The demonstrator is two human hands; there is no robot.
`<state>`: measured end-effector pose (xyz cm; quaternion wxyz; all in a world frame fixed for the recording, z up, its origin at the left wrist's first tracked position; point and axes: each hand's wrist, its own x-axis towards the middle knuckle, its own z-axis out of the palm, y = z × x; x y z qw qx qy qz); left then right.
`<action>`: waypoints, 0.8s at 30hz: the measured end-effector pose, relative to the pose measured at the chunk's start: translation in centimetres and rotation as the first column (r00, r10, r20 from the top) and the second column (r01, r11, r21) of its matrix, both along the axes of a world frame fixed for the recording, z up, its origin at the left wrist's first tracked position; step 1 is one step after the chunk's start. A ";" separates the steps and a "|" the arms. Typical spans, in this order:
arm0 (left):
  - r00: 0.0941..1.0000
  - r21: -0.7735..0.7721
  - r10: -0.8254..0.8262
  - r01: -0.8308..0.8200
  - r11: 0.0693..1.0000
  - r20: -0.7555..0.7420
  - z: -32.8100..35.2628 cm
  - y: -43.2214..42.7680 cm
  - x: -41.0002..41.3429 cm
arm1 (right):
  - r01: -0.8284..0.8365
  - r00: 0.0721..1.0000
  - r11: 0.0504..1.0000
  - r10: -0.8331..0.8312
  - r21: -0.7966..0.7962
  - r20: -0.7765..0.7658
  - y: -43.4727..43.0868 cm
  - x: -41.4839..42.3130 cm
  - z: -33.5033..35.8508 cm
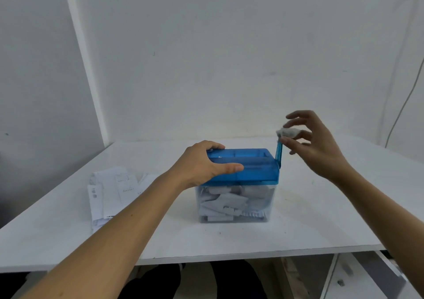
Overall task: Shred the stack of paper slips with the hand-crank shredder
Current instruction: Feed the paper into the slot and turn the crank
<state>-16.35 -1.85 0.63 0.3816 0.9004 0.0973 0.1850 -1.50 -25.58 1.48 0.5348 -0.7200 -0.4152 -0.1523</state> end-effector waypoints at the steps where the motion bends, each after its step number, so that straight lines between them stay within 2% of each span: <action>1: 1.000 0.000 -0.003 0.003 1.000 0.000 0.0 0.0 0.0 | 0.035 0.999 0.999 -0.035 0.021 0.012 0.7 0.4 -0.3; 5: 1.000 -0.006 0.001 0.000 1.000 0.013 -0.1 0.0 -0.2 | 0.131 0.991 0.991 -0.131 -0.012 0.012 3.0 2.0 -2.5; 7: 1.000 -0.006 0.006 -0.006 1.000 0.020 -0.1 0.0 -0.3 | 0.143 0.987 0.981 -0.151 -0.129 -0.055 3.4 2.0 -3.8; 10: 0.999 -0.010 0.003 -0.003 1.000 0.033 -0.3 -0.3 -0.4 | 0.014 0.962 0.939 -0.106 -0.343 -0.250 2.8 1.0 -6.8; 12: 0.999 -0.009 0.000 0.000 1.000 0.035 -0.2 -0.4 -0.3 | -0.101 0.917 0.923 -0.059 -0.371 -0.396 1.8 0.3 -8.2; 14: 0.999 -0.008 0.004 -0.004 1.000 0.037 -0.2 -0.3 -0.3 | -0.153 0.890 0.905 -0.048 -0.397 -0.454 1.0 -0.1 -8.3; 16: 0.999 -0.009 0.007 -0.006 1.000 0.033 -0.1 -0.2 -0.4 | -0.145 0.902 0.887 -0.064 -0.439 -0.427 0.5 -0.1 -7.6; 18: 0.999 -0.011 0.009 -0.009 1.000 0.030 -0.3 -0.2 -0.4 | -0.071 0.928 0.909 -0.091 -0.410 -0.361 0.4 0.1 -6.3; 20: 1.000 0.000 0.009 -0.009 1.000 0.027 -0.3 -0.2 -0.4 | -0.021 0.930 0.953 -0.092 -0.301 -0.355 0.5 0.2 -4.5; 22: 1.000 0.005 -0.001 0.001 1.000 -0.001 0.0 0.0 -0.2 | -0.028 0.929 0.975 -0.057 -0.222 -0.366 1.0 0.0 -2.3; 24: 0.998 -0.064 -0.040 0.036 0.997 -0.054 0.6 0.4 -0.1 | -0.071 0.937 0.972 -0.012 -0.224 -0.349 1.6 -0.4 -0.2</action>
